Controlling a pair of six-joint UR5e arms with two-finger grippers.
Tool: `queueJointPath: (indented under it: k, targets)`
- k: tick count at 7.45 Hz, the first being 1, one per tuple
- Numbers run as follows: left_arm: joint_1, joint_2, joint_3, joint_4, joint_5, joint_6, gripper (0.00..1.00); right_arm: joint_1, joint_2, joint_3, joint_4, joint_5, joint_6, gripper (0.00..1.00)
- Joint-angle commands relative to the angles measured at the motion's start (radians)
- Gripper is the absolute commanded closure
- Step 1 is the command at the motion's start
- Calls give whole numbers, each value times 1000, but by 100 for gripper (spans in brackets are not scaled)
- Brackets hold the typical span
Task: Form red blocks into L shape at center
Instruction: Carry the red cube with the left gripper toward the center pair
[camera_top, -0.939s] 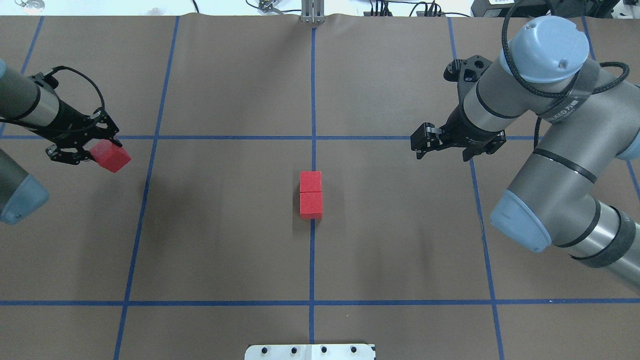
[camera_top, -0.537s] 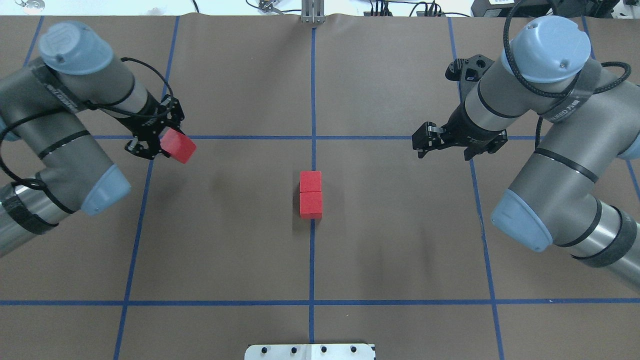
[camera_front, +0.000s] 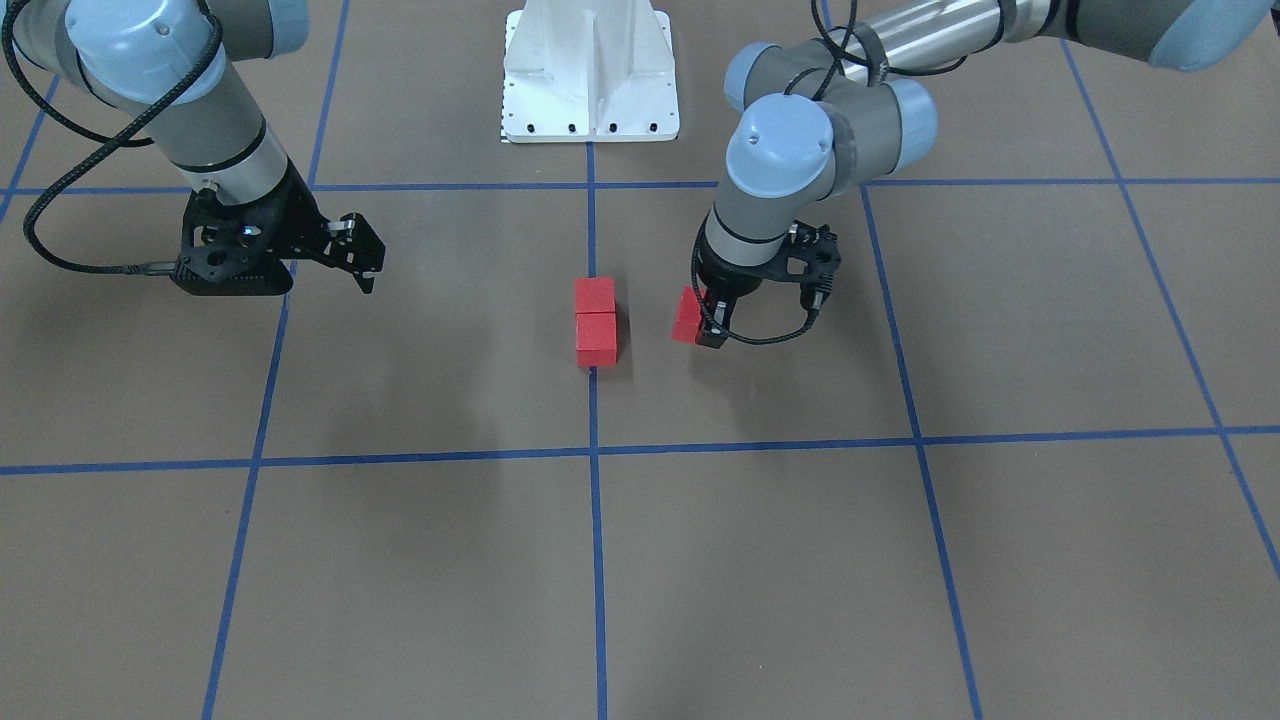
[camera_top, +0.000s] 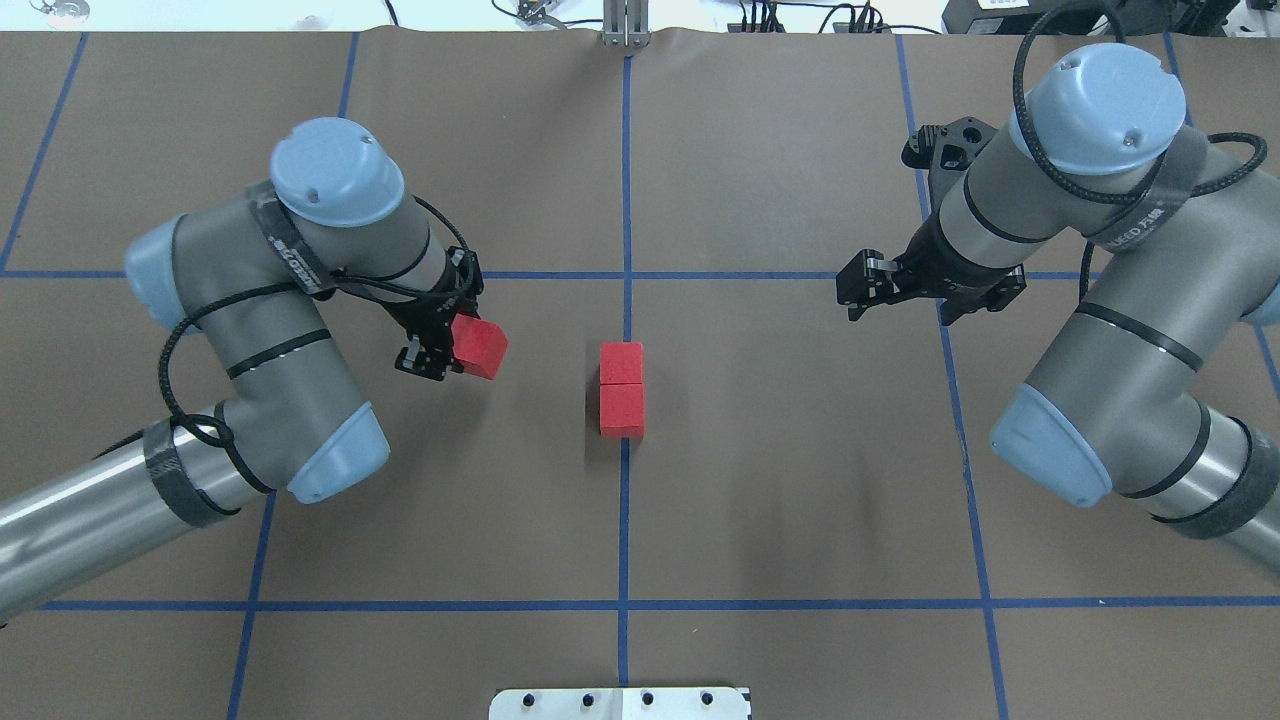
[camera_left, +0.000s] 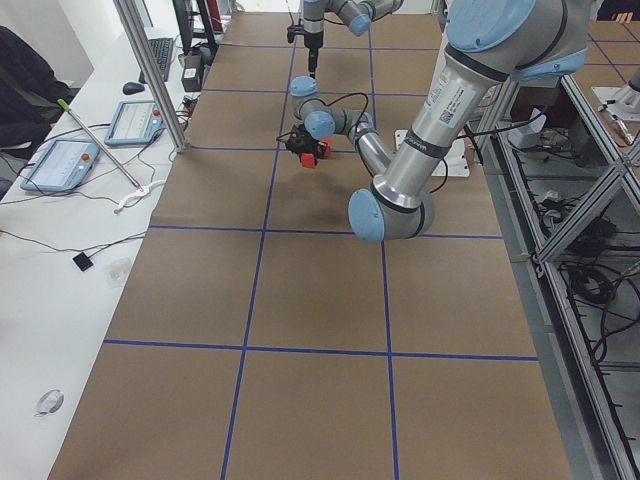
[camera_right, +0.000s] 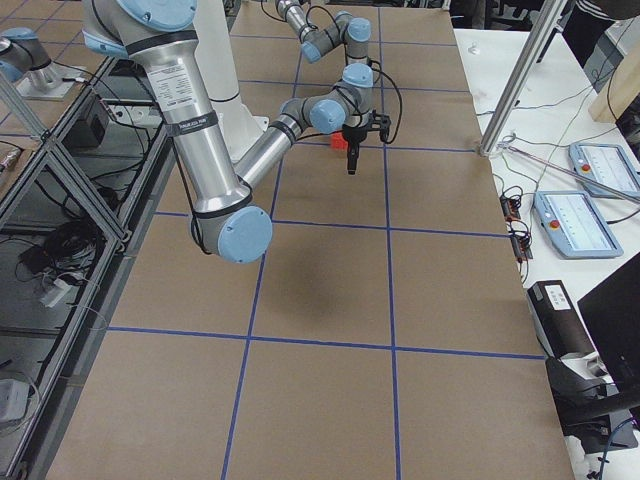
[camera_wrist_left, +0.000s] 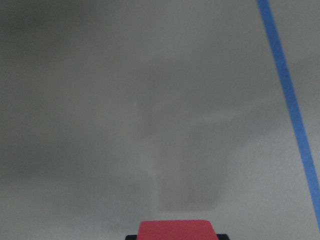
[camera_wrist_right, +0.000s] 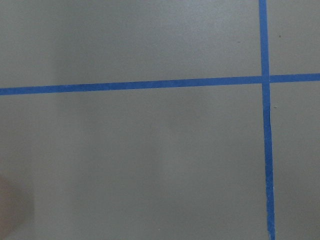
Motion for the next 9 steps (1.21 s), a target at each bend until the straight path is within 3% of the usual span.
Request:
queueJointPath:
  k: [1, 9]
  targets:
    - [18, -101, 127, 33, 20, -120, 100, 0, 0, -1, 0, -1, 0, 0]
    - [37, -109, 131, 30, 19, -285, 100, -2, 0, -4, 2, -1, 0, 0]
